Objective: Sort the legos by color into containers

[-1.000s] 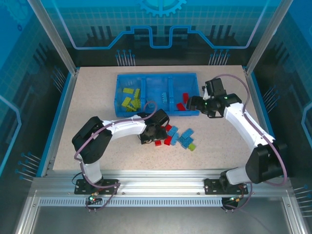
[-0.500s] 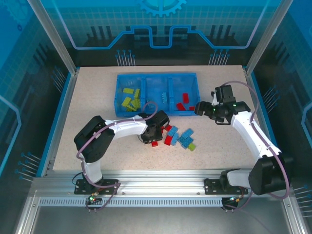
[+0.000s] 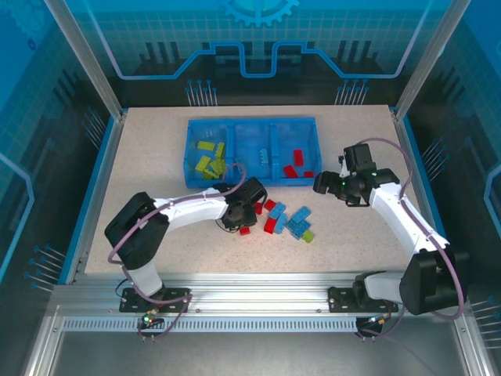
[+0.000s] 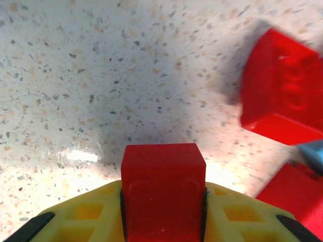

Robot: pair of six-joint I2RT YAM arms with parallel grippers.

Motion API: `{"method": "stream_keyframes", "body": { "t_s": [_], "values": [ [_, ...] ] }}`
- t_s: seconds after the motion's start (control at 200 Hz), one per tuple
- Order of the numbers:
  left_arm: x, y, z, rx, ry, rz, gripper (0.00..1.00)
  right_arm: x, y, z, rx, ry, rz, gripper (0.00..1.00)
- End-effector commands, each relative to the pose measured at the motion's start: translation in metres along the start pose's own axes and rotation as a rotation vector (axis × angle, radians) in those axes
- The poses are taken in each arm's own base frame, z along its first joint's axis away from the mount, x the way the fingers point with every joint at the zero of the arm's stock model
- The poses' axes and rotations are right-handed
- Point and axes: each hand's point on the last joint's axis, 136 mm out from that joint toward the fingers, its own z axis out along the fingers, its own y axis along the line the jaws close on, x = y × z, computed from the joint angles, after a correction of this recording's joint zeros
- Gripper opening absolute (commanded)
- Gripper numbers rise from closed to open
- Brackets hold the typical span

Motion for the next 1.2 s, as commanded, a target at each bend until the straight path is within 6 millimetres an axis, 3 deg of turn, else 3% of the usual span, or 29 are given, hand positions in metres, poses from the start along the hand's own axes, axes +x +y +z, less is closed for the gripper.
{"method": "stream_keyframes", "body": {
  "t_s": [0.0,0.09,0.22,0.42,0.575,0.73,0.875,0.985,1.115,1.195],
  "values": [
    [-0.010,-0.002,-0.026,0.028,-0.061,0.000,0.34,0.008,0.003,0.003,-0.010,0.013,-0.017,0.84],
    [-0.020,-0.008,-0.045,0.053,-0.101,0.018,0.35,0.017,0.008,0.008,0.004,0.030,-0.038,0.84],
    [-0.045,-0.036,-0.074,0.122,-0.178,0.090,0.36,0.031,0.011,0.021,0.023,0.067,-0.050,0.83],
    [-0.094,-0.127,-0.107,0.293,-0.233,0.278,0.36,0.051,0.022,0.037,0.029,0.104,-0.109,0.83],
    [-0.130,-0.178,-0.103,0.349,-0.230,0.336,0.36,0.069,0.023,0.043,0.025,0.097,-0.100,0.84],
    [-0.156,-0.203,-0.079,0.405,-0.193,0.317,0.36,0.085,0.032,0.042,-0.029,0.089,-0.123,0.83],
    [-0.174,-0.214,-0.050,0.440,-0.155,0.289,0.37,0.099,0.034,0.040,-0.021,0.094,-0.194,0.83],
    [-0.183,-0.219,-0.038,0.456,-0.145,0.264,0.43,0.106,0.035,0.040,-0.022,0.100,-0.215,0.83],
    [-0.193,-0.221,-0.039,0.489,-0.150,0.232,0.49,0.109,0.041,0.038,-0.038,0.088,-0.241,0.83],
    [-0.193,-0.225,-0.051,0.524,-0.154,0.230,0.65,0.112,0.047,0.037,-0.054,0.089,-0.280,0.83]
  ]
}}
